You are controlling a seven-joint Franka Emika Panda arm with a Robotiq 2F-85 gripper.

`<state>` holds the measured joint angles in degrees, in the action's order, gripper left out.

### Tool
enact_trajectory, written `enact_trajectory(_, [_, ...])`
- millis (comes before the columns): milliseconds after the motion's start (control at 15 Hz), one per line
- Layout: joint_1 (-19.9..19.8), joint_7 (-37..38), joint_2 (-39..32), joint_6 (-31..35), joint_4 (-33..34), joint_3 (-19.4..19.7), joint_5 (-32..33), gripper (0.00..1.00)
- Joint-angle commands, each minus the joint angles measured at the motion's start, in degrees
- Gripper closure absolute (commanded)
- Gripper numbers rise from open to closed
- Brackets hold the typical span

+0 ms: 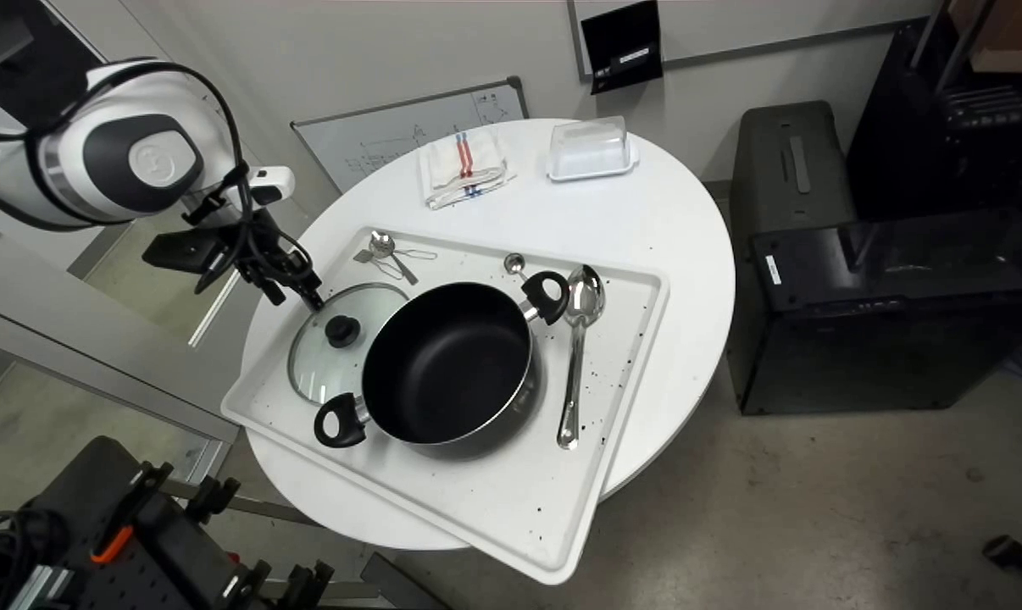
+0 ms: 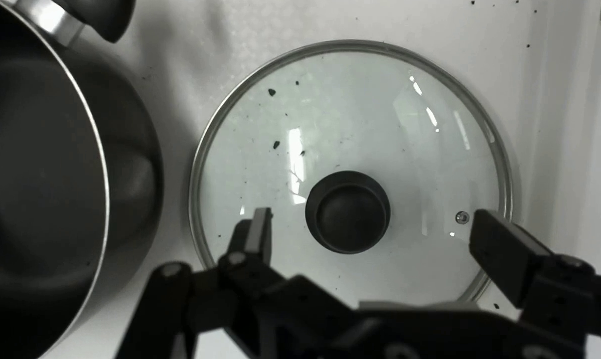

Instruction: Put the glass lid on the black pot

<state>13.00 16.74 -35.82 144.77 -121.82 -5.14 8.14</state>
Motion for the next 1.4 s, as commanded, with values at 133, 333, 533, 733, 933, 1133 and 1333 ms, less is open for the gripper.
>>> enact_trajectory(133, [2.8,-0.47,-6.54,-0.13,5.36,2.4,-0.17,0.0])
enact_trajectory(333, [3.45,-0.49,-9.06,-0.35,7.06,2.99,-0.24,0.0])
enact_trajectory(533, [4.08,-0.22,-11.18,-0.39,8.76,3.62,-0.21,0.0])
enact_trajectory(733, [4.43,-0.15,-12.54,-0.35,9.87,3.94,-0.3,0.0])
enact_trajectory(933, [4.73,-0.13,-13.35,-0.23,10.49,4.15,-0.31,0.0])
enact_trajectory(1133, [4.91,-0.15,-13.9,-0.18,10.91,4.32,-0.34,0.26])
enact_trajectory(1333, [4.89,-0.3,-13.93,-0.08,10.96,4.25,-0.4,0.48])
